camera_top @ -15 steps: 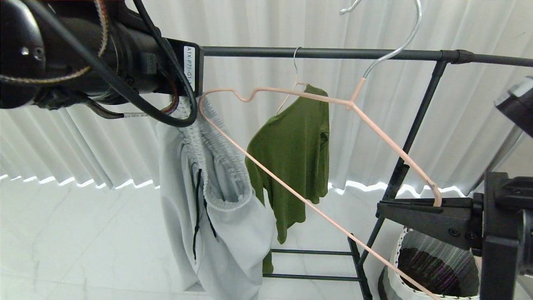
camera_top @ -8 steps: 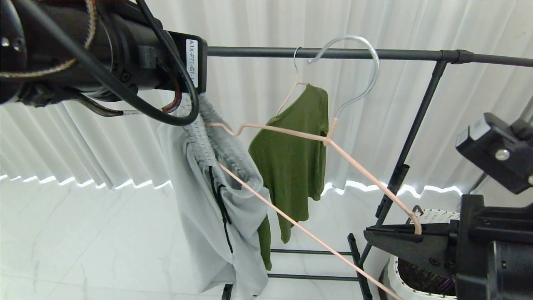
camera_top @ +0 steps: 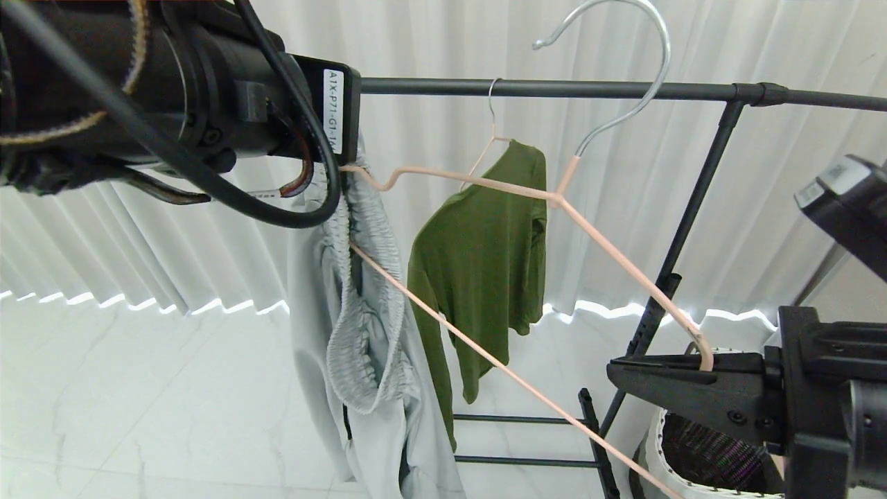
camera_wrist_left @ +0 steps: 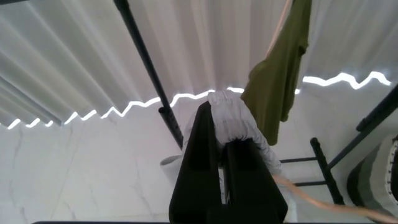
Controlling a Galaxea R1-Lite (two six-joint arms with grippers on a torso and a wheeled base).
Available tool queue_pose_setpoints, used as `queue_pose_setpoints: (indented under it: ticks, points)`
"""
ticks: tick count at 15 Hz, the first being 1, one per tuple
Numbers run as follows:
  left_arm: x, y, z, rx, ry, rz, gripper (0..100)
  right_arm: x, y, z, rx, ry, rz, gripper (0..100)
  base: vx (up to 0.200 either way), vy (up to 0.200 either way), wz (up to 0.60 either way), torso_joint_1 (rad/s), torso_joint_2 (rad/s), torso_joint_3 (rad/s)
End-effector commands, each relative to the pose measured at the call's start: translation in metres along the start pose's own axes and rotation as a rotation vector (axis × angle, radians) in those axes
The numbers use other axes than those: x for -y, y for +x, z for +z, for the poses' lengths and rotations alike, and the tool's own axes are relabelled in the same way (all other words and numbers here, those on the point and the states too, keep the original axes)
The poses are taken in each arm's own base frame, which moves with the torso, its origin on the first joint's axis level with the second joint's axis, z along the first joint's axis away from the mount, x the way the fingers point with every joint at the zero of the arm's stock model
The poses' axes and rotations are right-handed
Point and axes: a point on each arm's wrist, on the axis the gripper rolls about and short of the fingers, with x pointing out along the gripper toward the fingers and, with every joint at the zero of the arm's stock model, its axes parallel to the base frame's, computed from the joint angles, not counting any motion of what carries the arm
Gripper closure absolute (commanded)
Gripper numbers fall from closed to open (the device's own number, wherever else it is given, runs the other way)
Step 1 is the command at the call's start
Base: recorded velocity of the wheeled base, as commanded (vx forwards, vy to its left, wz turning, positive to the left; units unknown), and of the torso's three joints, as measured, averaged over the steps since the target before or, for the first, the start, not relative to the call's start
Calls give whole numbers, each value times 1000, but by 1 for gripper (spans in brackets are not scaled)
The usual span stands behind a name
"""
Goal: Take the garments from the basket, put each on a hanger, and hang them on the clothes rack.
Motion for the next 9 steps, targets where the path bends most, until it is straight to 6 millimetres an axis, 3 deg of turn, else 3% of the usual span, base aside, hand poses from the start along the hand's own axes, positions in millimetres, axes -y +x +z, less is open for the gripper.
queue_pose_setpoints:
  ticks: [1, 4, 9]
  points:
    - [6, -5, 1, 8, 4, -34, 100, -1, -1, 1, 3, -3, 17, 100, 0, 0, 0, 0, 0, 0]
    - [16, -16, 2, 23, 15, -93, 100, 0, 3, -1, -16, -7, 21, 100, 0, 0, 0, 0, 0, 0]
    - [17, -19, 3, 28, 12, -91, 100, 14, 20, 1, -34, 22, -74, 100, 0, 0, 0, 0, 0, 0]
